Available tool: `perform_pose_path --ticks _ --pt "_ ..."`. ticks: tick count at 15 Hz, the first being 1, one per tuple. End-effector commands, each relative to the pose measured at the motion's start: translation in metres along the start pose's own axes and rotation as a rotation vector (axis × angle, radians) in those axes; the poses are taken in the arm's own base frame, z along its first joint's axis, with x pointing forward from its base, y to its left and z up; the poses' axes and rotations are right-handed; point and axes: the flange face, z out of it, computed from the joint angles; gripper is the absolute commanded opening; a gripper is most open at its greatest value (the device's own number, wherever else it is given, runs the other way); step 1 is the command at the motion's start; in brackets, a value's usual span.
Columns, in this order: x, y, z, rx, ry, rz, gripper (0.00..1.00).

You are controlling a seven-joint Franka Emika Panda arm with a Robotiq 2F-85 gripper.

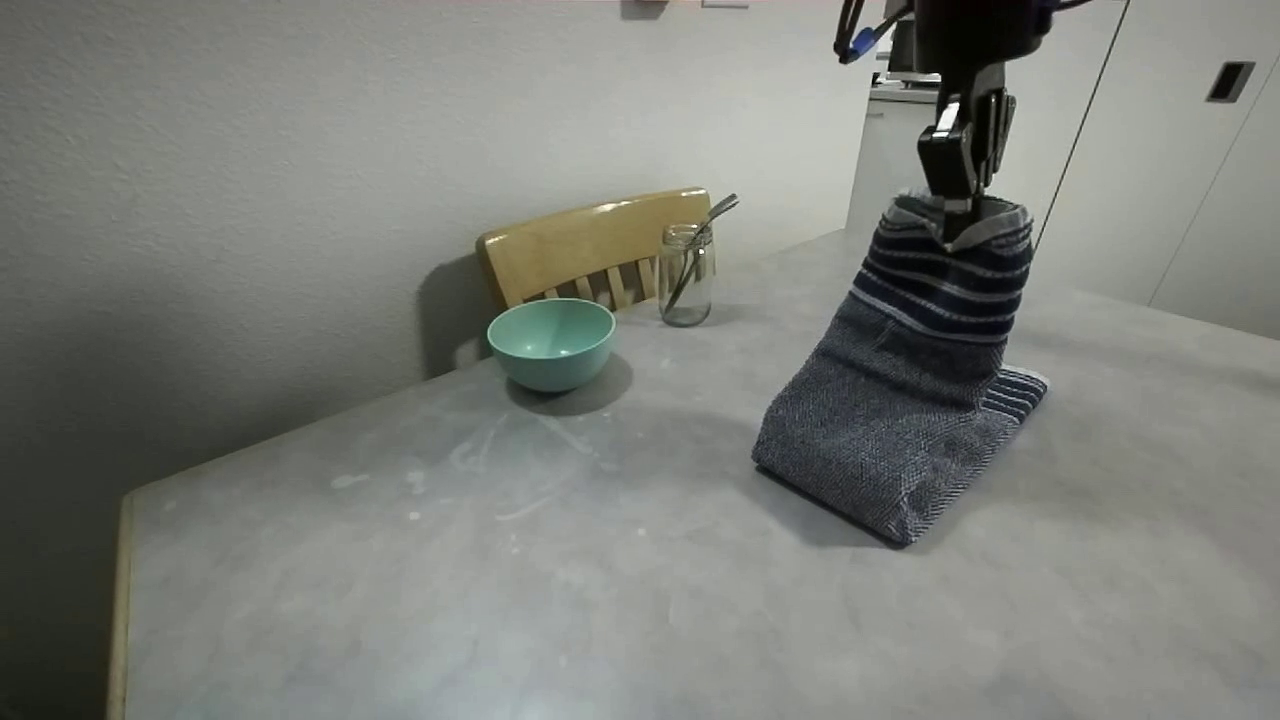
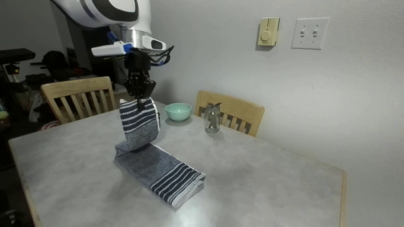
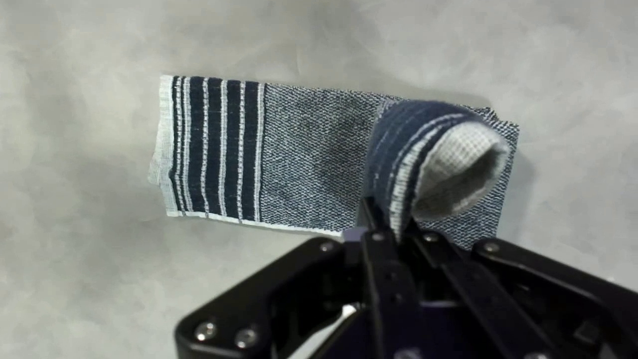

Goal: Fold the towel

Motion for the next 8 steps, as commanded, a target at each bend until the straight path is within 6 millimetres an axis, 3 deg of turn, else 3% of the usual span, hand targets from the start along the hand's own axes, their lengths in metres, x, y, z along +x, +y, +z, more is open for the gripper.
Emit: perform_pose_path --ticks 1,8 --pt "-0.014 0.016 0.014 0.027 0.029 0.004 0.01" --pt "-0.031 0.066 0.039 -0.025 0.029 0.069 0.01"
